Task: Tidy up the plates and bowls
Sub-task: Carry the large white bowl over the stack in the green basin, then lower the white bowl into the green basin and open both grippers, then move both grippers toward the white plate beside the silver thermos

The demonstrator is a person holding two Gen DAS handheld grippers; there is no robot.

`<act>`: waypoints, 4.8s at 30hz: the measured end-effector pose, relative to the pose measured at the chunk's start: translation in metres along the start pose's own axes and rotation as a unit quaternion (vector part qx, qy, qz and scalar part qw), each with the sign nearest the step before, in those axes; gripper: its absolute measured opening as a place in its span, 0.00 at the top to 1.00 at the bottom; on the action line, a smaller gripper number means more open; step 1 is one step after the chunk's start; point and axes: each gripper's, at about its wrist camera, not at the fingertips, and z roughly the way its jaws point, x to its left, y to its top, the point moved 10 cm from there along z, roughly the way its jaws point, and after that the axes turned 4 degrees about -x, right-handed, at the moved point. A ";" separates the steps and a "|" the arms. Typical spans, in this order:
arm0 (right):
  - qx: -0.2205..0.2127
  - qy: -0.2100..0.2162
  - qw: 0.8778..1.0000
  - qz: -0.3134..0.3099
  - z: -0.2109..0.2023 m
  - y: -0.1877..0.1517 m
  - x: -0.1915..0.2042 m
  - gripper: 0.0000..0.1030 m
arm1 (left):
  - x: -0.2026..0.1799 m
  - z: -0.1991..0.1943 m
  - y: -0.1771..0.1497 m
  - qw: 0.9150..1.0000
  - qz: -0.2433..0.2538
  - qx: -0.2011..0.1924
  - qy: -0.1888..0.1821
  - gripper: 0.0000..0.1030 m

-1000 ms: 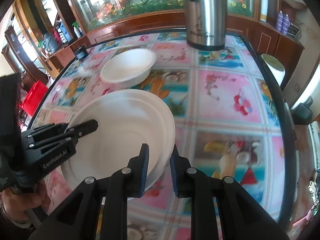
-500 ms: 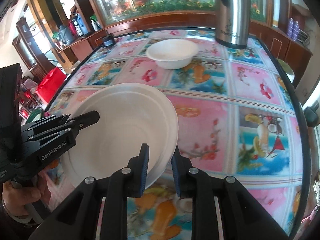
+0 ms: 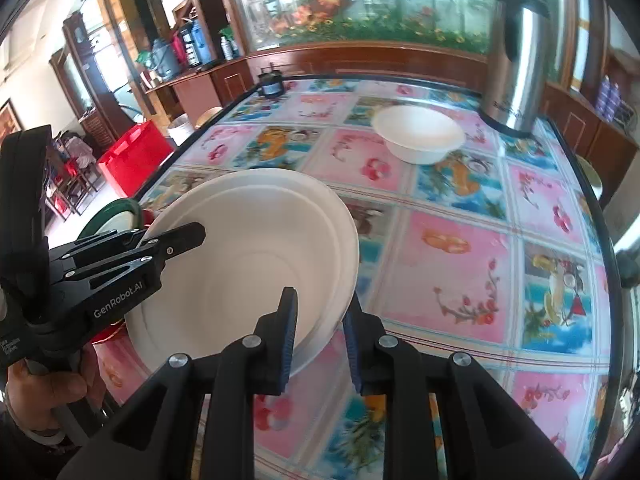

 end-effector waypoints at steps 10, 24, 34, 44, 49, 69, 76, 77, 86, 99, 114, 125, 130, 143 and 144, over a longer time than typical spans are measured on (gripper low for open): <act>-0.014 0.031 0.999 -0.037 0.002 0.021 0.058 0.76 | 0.057 -0.043 0.010 0.999 -0.025 -0.038 0.028 0.87; -0.006 0.091 0.991 -0.095 0.033 0.043 0.157 0.71 | 0.158 -0.073 -0.006 0.992 -0.084 -0.046 0.086 0.87; 0.022 0.105 0.987 -0.120 0.056 0.035 0.191 0.68 | 0.196 -0.068 -0.027 0.988 -0.111 -0.032 0.102 0.87; 0.031 0.107 0.986 -0.123 0.063 0.031 0.198 0.67 | 0.202 -0.063 -0.035 0.987 -0.117 -0.027 0.106 0.87; 0.037 0.107 0.986 -0.124 0.066 0.027 0.200 0.66 | 0.204 -0.062 -0.037 0.987 -0.115 -0.028 0.111 0.87; 0.059 0.109 0.985 -0.123 0.076 0.013 0.203 0.65 | 0.210 -0.056 -0.046 0.986 -0.115 -0.023 0.117 0.87; 0.061 0.112 0.985 -0.119 0.074 0.012 0.203 0.65 | 0.211 -0.055 -0.047 0.986 -0.114 -0.026 0.118 0.87; 0.061 0.112 0.985 -0.118 0.074 0.012 0.203 0.65 | 0.210 -0.055 -0.048 0.986 -0.112 -0.027 0.119 0.87; 0.055 0.112 0.986 -0.109 0.070 0.013 0.199 0.63 | 0.212 -0.066 -0.044 0.984 -0.118 -0.042 0.128 0.82; 0.040 0.113 0.988 -0.093 0.057 0.019 0.183 0.50 | 0.193 -0.089 -0.019 0.983 -0.093 -0.086 0.135 0.41; 0.041 0.093 0.994 -0.051 0.053 0.012 0.128 0.46 | 0.134 -0.065 -0.002 0.991 -0.055 -0.078 0.098 0.41; 0.044 0.064 0.997 -0.014 0.049 0.009 0.070 0.44 | 0.069 -0.033 0.013 0.996 -0.016 -0.063 0.061 0.41; 0.046 0.045 0.998 0.004 0.047 0.008 0.036 0.43 | 0.033 -0.015 0.021 0.998 -0.002 -0.054 0.038 0.41; 0.044 -0.002 0.997 0.064 0.048 0.021 -0.071 0.41 | -0.042 0.053 0.045 1.000 0.024 -0.014 0.000 0.41; 0.043 -0.005 0.997 0.068 0.048 0.024 -0.078 0.41 | -0.046 0.058 0.047 1.000 0.025 -0.012 -0.001 0.41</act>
